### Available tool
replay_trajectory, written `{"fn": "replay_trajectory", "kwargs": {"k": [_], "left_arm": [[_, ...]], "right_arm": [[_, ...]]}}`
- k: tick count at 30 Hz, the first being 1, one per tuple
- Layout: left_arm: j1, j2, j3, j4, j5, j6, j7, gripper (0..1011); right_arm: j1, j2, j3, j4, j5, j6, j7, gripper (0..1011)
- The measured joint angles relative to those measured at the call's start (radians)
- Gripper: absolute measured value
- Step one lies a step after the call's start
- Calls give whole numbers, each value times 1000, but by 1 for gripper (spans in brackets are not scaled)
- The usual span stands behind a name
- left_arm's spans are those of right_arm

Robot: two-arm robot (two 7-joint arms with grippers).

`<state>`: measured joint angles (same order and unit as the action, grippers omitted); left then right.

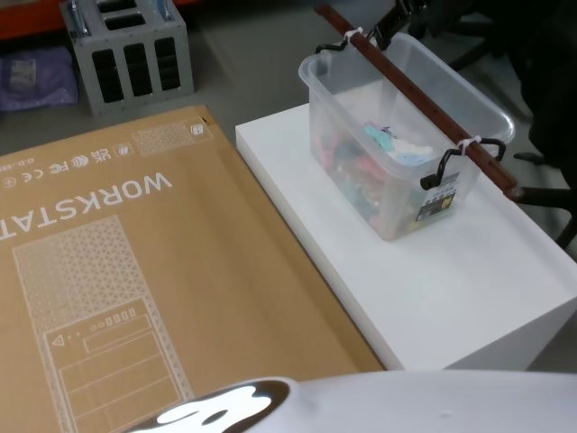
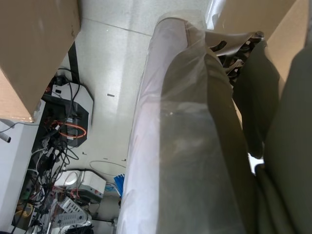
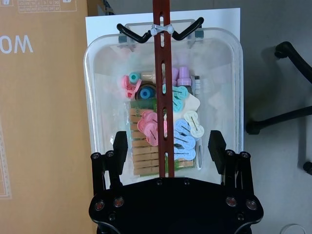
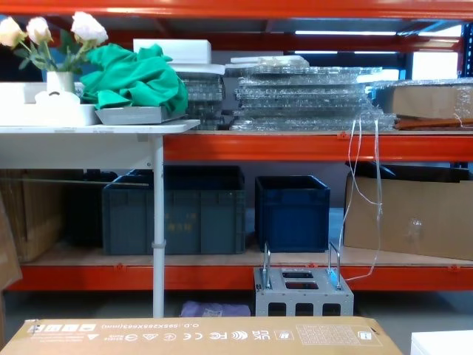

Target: Use one hand to grasp the basket and place it at the designated location.

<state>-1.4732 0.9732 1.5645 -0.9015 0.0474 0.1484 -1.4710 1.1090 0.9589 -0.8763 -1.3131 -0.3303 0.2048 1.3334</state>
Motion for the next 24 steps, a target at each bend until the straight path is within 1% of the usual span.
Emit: {"fn": "replay_trajectory", "kwargs": {"k": [16,24], "left_arm": [[0,0,0,0,0,0,0,0],[0,0,0,0,0,0,0,0]], "right_arm": [[0,-1,0,2,0,-3,0,1000],[-4,-11,-11,18,0,-14,0,1000]]}}
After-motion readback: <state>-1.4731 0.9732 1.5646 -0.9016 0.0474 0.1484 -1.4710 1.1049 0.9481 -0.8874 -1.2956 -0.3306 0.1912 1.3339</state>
